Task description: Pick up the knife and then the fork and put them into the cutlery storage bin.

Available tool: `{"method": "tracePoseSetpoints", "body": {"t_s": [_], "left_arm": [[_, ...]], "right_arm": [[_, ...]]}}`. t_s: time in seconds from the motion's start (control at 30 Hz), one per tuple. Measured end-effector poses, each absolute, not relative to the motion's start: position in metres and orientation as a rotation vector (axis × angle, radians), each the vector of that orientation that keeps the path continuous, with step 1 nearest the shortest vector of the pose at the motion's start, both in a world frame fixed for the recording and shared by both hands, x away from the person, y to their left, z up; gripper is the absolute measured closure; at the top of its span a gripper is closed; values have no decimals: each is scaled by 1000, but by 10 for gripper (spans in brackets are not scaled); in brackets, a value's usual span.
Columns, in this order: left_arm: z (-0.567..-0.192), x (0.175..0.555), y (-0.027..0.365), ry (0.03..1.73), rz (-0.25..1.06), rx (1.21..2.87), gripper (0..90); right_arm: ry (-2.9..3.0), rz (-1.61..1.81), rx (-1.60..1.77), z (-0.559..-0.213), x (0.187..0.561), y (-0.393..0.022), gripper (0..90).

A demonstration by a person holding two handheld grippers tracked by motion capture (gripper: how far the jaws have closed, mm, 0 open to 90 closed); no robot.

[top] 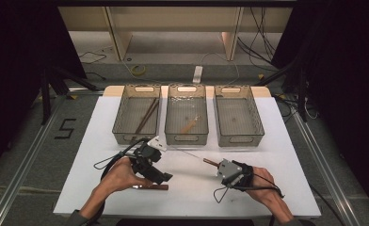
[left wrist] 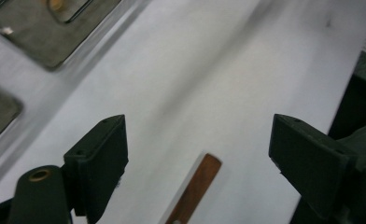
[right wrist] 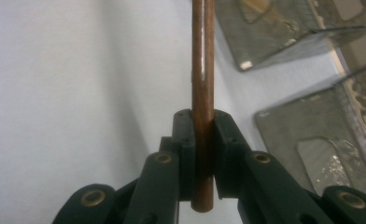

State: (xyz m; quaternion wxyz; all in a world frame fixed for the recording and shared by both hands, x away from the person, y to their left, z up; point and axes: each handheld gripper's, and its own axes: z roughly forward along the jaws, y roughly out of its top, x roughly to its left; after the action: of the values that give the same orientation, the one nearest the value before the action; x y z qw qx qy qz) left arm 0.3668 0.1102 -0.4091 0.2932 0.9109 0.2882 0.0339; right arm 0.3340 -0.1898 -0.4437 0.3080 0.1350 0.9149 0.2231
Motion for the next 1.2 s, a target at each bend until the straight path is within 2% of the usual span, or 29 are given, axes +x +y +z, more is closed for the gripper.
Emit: {"method": "tracePoseSetpoints", "body": {"t_s": [0.67,1.2], "left_arm": [[-421,364,138,840,193,2291,183],[-424,360,152,869,250,2217,155]], "right_arm": [[2258,812,852,-391,402,-231,815],[2191,821,1152,-384,461,-239,814]]}}
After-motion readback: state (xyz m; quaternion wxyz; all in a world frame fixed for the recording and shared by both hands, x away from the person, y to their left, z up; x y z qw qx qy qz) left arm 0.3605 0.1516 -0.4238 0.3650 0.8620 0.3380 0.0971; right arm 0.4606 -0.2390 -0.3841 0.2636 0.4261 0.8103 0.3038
